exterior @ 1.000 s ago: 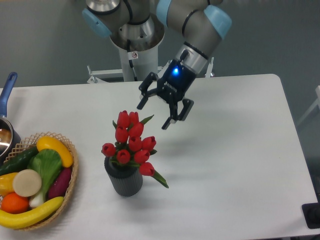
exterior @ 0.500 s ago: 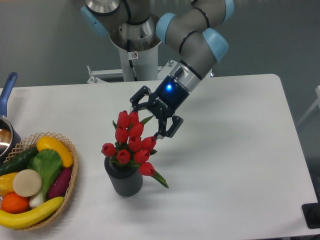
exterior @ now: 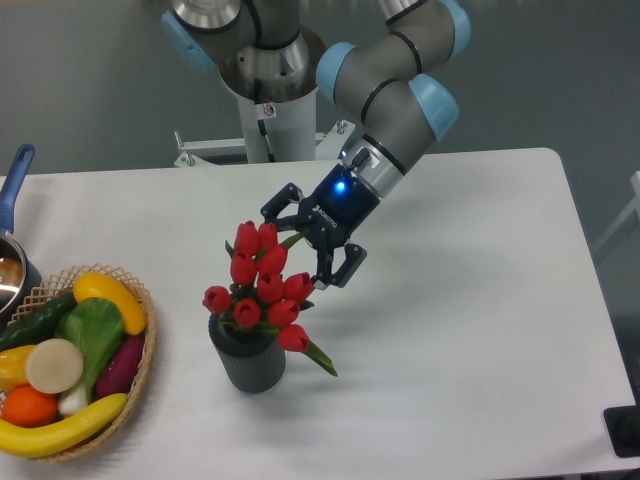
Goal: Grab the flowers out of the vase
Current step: 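Push the gripper fingers in around the tulip stems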
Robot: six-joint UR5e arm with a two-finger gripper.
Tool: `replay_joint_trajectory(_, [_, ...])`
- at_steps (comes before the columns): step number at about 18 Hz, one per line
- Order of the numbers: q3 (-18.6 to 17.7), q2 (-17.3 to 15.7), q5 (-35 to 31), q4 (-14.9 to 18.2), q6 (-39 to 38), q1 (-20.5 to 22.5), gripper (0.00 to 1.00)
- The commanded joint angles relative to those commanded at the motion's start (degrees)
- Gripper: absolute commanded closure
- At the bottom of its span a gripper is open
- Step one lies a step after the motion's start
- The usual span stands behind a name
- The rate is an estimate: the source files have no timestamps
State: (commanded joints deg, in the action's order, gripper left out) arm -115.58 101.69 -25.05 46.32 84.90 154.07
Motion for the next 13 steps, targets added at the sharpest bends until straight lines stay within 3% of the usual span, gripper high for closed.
replay_joint_trajectory(13, [-0.3,1.1,-0.3,-0.1,0.5,-0.4,0.00])
